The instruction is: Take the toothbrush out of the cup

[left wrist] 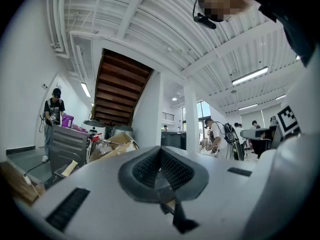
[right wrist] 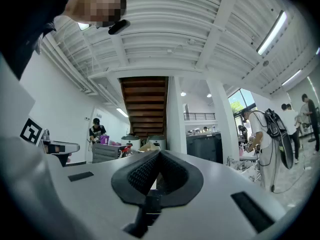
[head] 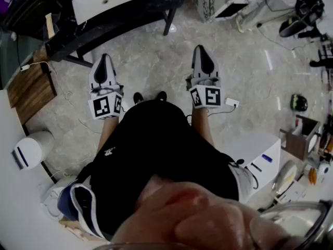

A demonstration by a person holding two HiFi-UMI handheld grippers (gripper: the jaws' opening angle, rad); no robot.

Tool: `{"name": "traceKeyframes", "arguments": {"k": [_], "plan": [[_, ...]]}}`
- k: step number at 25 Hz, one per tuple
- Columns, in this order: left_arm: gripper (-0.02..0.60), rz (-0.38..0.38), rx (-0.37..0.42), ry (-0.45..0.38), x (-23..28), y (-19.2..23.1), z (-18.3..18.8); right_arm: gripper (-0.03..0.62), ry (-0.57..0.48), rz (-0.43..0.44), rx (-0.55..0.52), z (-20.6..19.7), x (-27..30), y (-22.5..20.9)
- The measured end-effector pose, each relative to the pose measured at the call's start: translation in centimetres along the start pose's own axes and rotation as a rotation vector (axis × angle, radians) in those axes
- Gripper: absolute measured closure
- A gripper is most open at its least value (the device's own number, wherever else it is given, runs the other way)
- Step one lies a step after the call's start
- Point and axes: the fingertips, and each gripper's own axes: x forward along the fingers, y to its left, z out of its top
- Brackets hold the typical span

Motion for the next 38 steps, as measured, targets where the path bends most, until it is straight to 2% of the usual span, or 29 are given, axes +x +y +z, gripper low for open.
{"name": "traceKeyframes", "arguments": {"k": [27, 30, 32, 38], "plan": [[0.574, -0.005, 0.026, -0.014, 0.0, -0.16, 0.47, 0.563, -0.02, 0.018, -0.015, 0.47, 0.61, 0.58], [0.555, -0.009, 0.028, -0.015, 0.07, -0.18, 0.49, 0.488, -0.02, 0.028, -0.005, 0.38, 0.67, 0.66], [0.502, -0.004, 0.028, -0.014, 0.07, -0.11, 0.46, 0.453, -0.014, 0.031, -0.007, 0.28, 0.73, 0.7], [0.398, 0.005, 0.035, -0.011, 0.2, -0.04, 0.46, 0.361, 0.0, 0.04, -0.006, 0.04, 0.91, 0.78]]}}
